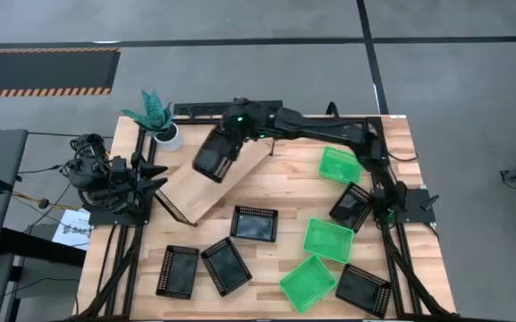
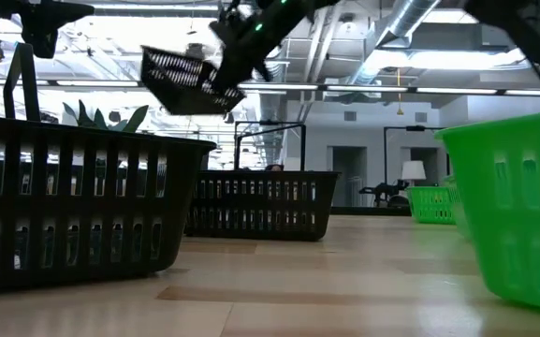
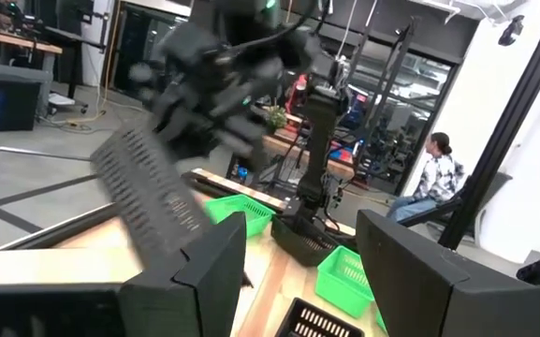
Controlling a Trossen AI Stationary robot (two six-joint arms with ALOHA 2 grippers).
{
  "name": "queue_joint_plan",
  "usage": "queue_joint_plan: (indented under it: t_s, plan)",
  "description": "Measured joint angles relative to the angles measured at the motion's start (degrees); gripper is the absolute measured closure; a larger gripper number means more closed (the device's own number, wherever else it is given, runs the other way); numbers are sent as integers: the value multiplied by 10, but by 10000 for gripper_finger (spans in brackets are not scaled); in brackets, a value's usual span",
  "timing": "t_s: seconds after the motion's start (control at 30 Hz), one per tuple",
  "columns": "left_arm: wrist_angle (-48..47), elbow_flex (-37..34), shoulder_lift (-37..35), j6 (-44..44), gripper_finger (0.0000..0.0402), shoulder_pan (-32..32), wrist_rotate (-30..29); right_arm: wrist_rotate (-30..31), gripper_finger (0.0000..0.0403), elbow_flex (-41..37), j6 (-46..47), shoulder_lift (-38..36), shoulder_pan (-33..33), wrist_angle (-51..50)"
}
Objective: Stack baskets on shelf by color
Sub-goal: Put the black bin on the shelf
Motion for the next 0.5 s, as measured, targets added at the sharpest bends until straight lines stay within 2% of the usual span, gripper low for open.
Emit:
queue_joint_plan:
  t_s: [0.07,0.13,0.33,0.5]
  plan:
    - [0,0,0,0,207,0,0,7,373,7,84,26,-1,6]
    - [0,0,0,0,207,0,1,8,374,7,119,48,0,15]
    - [1,0,0,-5,207,0,13,-31,389,7,138,83,1,0]
    - [-11,0,0,-25,207,0,16,-31,383,8,154,80,9,5]
